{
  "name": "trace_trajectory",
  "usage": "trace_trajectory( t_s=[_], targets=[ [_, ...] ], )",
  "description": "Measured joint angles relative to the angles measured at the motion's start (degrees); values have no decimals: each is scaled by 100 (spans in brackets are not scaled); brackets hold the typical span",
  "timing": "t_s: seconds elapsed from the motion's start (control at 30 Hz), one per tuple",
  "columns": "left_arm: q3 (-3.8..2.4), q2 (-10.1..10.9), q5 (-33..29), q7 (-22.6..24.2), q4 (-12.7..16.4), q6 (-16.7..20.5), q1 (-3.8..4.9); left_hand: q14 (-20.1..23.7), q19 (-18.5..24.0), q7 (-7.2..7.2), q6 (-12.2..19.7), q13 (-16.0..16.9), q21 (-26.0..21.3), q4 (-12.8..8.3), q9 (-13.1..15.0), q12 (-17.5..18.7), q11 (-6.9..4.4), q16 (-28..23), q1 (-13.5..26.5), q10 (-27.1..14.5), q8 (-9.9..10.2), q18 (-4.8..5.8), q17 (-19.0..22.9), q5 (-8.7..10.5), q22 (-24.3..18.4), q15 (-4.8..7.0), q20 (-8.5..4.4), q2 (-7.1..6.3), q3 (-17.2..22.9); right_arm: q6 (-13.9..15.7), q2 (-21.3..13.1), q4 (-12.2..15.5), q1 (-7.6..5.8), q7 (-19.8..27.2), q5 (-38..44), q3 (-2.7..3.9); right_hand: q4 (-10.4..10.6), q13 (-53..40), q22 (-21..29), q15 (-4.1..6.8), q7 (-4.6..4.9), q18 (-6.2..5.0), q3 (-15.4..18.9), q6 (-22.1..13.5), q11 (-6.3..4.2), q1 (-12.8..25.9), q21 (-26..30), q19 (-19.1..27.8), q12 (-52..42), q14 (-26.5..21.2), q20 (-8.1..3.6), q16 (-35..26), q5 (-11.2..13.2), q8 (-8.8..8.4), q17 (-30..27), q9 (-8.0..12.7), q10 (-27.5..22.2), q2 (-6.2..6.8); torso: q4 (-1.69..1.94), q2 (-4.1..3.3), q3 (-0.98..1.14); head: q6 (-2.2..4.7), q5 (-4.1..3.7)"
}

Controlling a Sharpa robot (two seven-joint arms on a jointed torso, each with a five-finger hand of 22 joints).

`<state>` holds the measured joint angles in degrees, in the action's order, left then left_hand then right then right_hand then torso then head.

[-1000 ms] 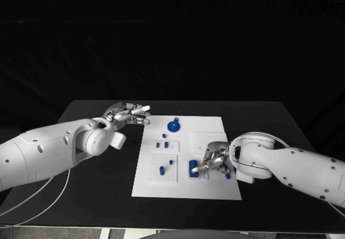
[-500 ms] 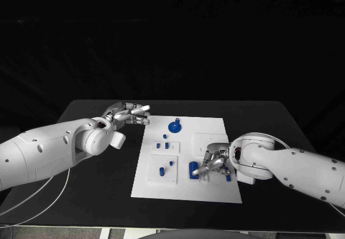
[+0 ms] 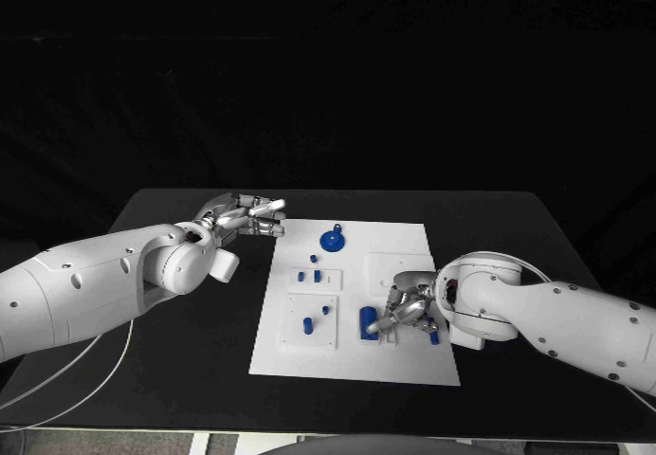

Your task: Assemble the parts on the task board

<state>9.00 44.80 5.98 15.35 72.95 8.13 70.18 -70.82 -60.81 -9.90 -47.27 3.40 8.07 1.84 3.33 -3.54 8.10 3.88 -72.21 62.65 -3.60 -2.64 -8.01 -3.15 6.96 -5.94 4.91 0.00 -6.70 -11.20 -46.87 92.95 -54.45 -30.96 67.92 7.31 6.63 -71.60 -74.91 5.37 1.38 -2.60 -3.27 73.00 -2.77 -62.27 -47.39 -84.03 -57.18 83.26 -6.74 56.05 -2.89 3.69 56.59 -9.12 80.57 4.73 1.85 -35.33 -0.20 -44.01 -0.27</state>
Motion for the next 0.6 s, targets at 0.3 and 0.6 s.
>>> trace_trajectory(
  t_s=[0.3,0.6],
  targets=[
    [0,2,0,-3,-1,0,0,0,0,0,0,0,0,0,0,0,0,0,0,0,0,0,0,0,0,0,0,0,0,27,-7,52,9,9,26,0,215,0,0,0,0,0,-8,-1,0,-49,-22,0,-7,0,0,9,0,-3,-6,-7,0,116,0,0,2,-1,-2],
    [0,2,0,-6,-1,0,0,0,0,0,0,0,0,0,0,0,0,0,0,0,0,0,-3,0,-22,0,0,0,0,188,-5,130,25,57,26,57,333,-42,0,-7,126,0,-15,-410,53,-140,-99,0,-100,-7,0,61,0,11,10,7,51,207,3,-1,1,3,3]
  ],
)
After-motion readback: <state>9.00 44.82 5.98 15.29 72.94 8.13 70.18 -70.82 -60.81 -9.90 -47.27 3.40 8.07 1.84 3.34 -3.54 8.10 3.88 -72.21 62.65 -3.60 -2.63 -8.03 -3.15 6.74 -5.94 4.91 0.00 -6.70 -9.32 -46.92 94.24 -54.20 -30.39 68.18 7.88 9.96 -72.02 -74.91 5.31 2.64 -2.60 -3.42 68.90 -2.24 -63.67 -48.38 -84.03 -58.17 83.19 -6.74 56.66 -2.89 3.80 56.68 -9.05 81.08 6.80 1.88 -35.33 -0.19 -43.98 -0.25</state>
